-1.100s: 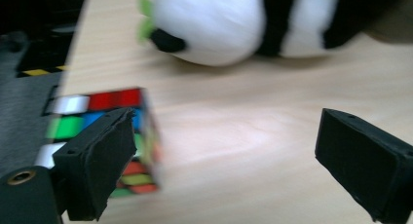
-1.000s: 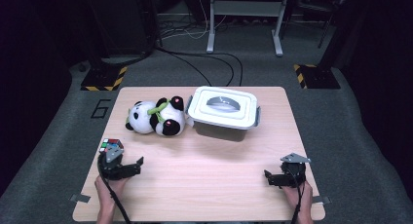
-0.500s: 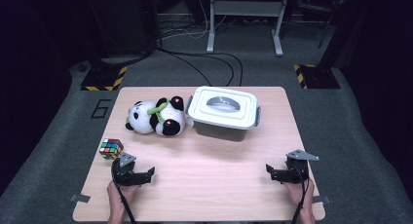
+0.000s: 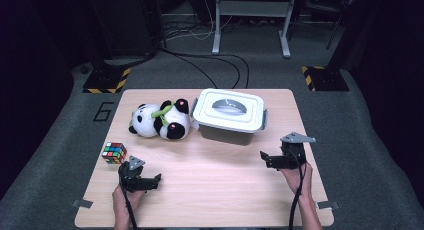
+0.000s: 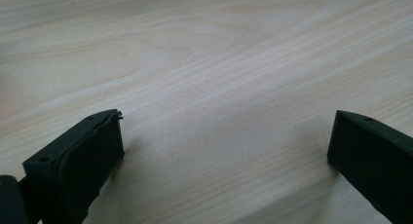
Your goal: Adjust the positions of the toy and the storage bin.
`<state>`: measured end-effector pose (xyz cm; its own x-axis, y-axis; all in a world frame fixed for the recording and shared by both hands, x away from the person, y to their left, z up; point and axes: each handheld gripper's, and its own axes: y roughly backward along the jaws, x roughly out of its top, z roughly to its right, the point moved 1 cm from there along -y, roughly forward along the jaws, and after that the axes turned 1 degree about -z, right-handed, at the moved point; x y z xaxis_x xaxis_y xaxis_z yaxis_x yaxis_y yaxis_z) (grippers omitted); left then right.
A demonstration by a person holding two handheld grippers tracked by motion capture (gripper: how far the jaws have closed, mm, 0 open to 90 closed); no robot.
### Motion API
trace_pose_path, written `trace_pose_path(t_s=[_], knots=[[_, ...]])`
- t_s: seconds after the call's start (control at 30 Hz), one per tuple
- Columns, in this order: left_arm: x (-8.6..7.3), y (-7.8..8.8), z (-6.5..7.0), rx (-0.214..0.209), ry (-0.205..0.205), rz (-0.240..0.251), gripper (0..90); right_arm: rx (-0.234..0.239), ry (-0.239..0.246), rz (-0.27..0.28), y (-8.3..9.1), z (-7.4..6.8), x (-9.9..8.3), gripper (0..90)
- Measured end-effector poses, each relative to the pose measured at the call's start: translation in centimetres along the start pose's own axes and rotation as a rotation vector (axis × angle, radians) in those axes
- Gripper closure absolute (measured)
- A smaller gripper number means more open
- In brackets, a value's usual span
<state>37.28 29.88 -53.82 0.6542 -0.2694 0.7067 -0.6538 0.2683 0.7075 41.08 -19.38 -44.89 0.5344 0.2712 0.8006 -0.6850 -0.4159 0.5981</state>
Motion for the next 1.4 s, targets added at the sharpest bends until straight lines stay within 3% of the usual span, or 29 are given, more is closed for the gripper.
trace_pose_path(t_s=[0.43,0.73,0.83,1.07,1.3,1.4], knots=[[0.0,0.0,0.2,-0.013,-0.02,-0.002,0.0,0.019,0.055,0.022,-1.1,-1.0,5.0,6.2],[0.0,0.0,0.3,-0.009,-0.012,0.003,0.0,0.073,0.094,0.0,-3.7,-0.5,9.0,10.3],[0.0,0.0,0.3,-0.009,-0.01,0.006,0.0,0.052,0.125,-0.019,-4.8,-0.6,10.1,10.3],[0.0,0.0,0.3,-0.008,-0.008,0.006,0.0,0.063,0.16,-0.057,-7.2,-0.7,12.1,11.6],[0.0,0.0,0.3,-0.002,-0.004,0.008,0.0,0.035,0.164,-0.075,-9.3,-0.9,13.2,20.5],[0.0,0.0,0.3,-0.002,-0.002,0.008,0.0,0.057,0.142,-0.082,-9.7,-0.7,13.7,25.6]])
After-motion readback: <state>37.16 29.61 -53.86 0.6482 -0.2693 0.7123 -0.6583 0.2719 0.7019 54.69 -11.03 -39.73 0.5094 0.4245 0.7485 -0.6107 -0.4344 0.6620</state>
